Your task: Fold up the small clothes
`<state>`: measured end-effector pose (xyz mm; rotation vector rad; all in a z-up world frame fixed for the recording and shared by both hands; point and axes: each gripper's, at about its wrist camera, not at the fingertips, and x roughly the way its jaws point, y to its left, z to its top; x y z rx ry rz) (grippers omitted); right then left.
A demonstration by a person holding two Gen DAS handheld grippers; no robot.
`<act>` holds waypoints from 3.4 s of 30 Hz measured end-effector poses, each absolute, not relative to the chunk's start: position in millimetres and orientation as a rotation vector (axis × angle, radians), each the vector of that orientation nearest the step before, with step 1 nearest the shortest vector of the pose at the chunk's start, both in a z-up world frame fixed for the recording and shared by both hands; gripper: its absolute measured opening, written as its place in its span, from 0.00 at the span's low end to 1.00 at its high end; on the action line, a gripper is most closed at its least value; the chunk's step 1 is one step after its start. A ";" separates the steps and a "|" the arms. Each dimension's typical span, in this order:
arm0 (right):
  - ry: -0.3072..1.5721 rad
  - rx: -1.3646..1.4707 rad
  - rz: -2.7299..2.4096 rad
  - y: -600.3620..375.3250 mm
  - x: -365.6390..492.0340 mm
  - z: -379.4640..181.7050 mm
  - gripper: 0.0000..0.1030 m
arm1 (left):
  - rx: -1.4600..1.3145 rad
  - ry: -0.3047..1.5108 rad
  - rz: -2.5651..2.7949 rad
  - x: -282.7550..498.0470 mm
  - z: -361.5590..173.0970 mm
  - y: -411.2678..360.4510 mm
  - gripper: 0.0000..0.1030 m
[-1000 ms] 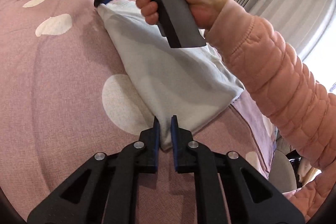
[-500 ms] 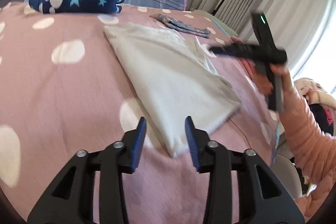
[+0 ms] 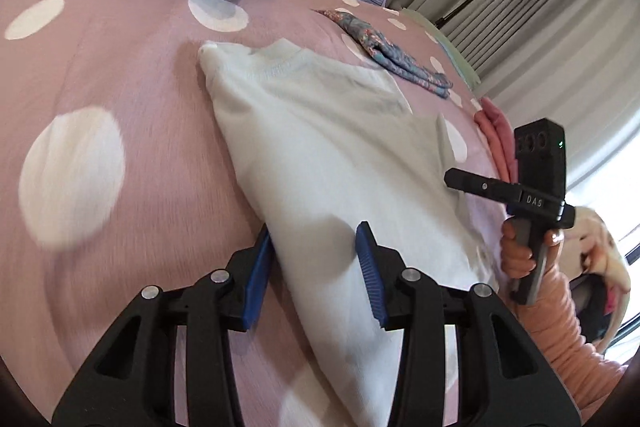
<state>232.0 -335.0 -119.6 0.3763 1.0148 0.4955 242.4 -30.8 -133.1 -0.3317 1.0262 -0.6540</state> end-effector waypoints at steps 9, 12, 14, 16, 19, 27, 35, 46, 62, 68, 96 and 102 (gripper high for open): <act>1.023 0.384 0.557 -325.0 274.5 -127.8 0.45 | -0.325 1.048 -0.706 266.6 -132.2 -41.1 0.41; 1.013 0.343 0.549 -318.5 272.8 -126.1 0.45 | -0.371 1.041 -0.694 262.7 -127.8 -34.9 0.41; 1.006 0.332 0.542 -318.1 269.8 -125.5 0.45 | -0.348 1.013 -0.691 257.8 -124.4 -31.0 0.41; 1.008 0.333 0.534 -318.7 268.5 -125.5 0.45 | -0.314 0.994 -0.664 256.9 -123.8 -27.5 0.47; 1.021 0.355 0.515 -321.8 266.6 -125.5 0.45 | -0.342 1.002 -0.607 269.1 -128.7 -21.9 0.50; 1.009 0.337 0.524 -314.3 268.9 -127.5 0.59 | -0.417 0.990 -0.632 312.0 -142.1 -39.3 0.22; 0.841 0.222 0.414 -298.9 238.3 -87.2 0.15 | -0.181 0.718 -0.582 254.7 -68.4 -62.7 0.13; 0.370 0.059 0.223 -315.1 77.2 42.5 0.15 | 0.066 0.326 -0.691 128.1 71.0 -121.6 0.11; 0.177 -0.009 -0.285 -490.4 -30.9 136.1 0.15 | 0.200 0.162 -1.033 97.1 153.9 -347.5 0.11; 0.184 0.037 -0.467 -556.0 -28.8 136.3 0.15 | 0.215 0.180 -1.137 100.6 149.6 -419.2 0.10; 0.629 0.281 -0.630 -707.2 124.3 -52.0 0.60 | 0.480 0.552 -0.820 251.9 -46.0 -533.1 0.53; 0.619 0.236 -0.583 -634.5 64.2 -55.5 0.68 | 0.402 0.551 -0.884 229.4 -44.4 -499.5 0.62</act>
